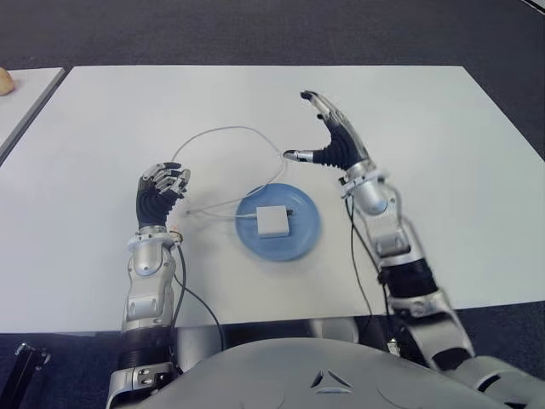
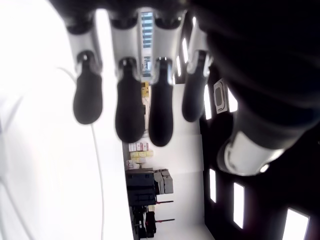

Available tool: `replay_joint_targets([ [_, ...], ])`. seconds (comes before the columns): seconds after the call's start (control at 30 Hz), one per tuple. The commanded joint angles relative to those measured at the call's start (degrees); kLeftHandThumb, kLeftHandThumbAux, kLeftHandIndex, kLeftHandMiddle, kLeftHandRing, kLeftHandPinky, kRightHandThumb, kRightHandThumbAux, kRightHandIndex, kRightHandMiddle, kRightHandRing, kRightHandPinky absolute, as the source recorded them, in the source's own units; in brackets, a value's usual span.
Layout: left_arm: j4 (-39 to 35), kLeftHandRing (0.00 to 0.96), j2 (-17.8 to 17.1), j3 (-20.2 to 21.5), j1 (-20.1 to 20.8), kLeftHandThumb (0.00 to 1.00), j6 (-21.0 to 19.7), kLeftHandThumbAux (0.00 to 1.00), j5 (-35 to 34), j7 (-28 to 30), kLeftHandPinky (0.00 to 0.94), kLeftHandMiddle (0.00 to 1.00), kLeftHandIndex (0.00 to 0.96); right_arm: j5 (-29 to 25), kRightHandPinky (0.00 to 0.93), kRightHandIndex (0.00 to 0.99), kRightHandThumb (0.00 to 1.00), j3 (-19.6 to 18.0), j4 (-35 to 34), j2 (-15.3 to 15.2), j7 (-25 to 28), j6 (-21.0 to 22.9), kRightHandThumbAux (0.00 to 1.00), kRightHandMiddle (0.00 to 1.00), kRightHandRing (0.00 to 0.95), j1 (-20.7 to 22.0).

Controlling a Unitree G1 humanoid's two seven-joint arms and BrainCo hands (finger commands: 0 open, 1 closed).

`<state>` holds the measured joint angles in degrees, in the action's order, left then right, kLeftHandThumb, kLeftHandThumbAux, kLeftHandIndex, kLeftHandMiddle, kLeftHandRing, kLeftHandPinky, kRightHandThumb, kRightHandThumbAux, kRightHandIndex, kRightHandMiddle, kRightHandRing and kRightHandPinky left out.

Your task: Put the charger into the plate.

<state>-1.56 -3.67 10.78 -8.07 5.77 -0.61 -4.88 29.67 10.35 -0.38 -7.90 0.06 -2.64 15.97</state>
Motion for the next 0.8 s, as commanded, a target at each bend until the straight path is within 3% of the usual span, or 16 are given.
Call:
replay_joint_targets([
  [0.03, 1.3, 0.655, -0.1, 0.0, -0.2, 0.835, 0.0, 0.677, -0.1, 0.2, 0.65, 0.533, 0.402, -4.2, 0.237, 0.096, 0.349, -2.6, 2.6, 3.8, -5.4, -1.2, 0.768, 0.128, 0.146, -1.0],
  [0.2, 1.8, 0.652, 0.0, -0.1, 0.0, 0.835, 0.3, 0.677, -0.2, 0.2, 0.645, 0.531, 0.402, -9.1, 0.27, 0.172, 0.42, -5.4, 7.4, 5.7, -9.0, -4.9, 0.875, 0.211, 0.206, -2.5],
  [0.37, 2.5, 0.645, 0.2, -0.2, 0.1, 0.835, 0.7, 0.677, -0.2, 0.1, 0.628, 0.527, 0.403, -16.2, 0.347, 0.254, 0.483, -8.4, 8.5, 8.5, -10.2, -8.7, 0.946, 0.3, 0.287, -7.0],
  [0.57, 3.6, 0.636, 0.4, -0.5, 0.3, 0.834, 2.2, 0.677, -0.2, 0.3, 0.619, 0.52, 0.403, -19.8, 0.403, 0.32, 0.453, -9.9, 8.8, 10.2, -10.8, -11.1, 0.962, 0.365, 0.357, -10.0],
  [0.67, 4.2, 0.629, 0.3, -0.7, 0.5, 0.835, 3.0, 0.677, -0.4, 0.7, 0.614, 0.511, 0.407, -20.5, 0.448, 0.383, 0.619, -10.0, 8.7, 11.2, -11.4, -12.3, 0.81, 0.398, 0.399, -11.5],
  [0.8, 5.0, 0.625, 0.2, -0.9, 0.8, 0.835, 3.3, 0.676, -0.5, 0.9, 0.612, 0.505, 0.409, -20.2, 0.488, 0.409, 0.68, -9.4, 8.7, 11.6, -12.2, -14.5, 0.756, 0.426, 0.438, -14.0],
])
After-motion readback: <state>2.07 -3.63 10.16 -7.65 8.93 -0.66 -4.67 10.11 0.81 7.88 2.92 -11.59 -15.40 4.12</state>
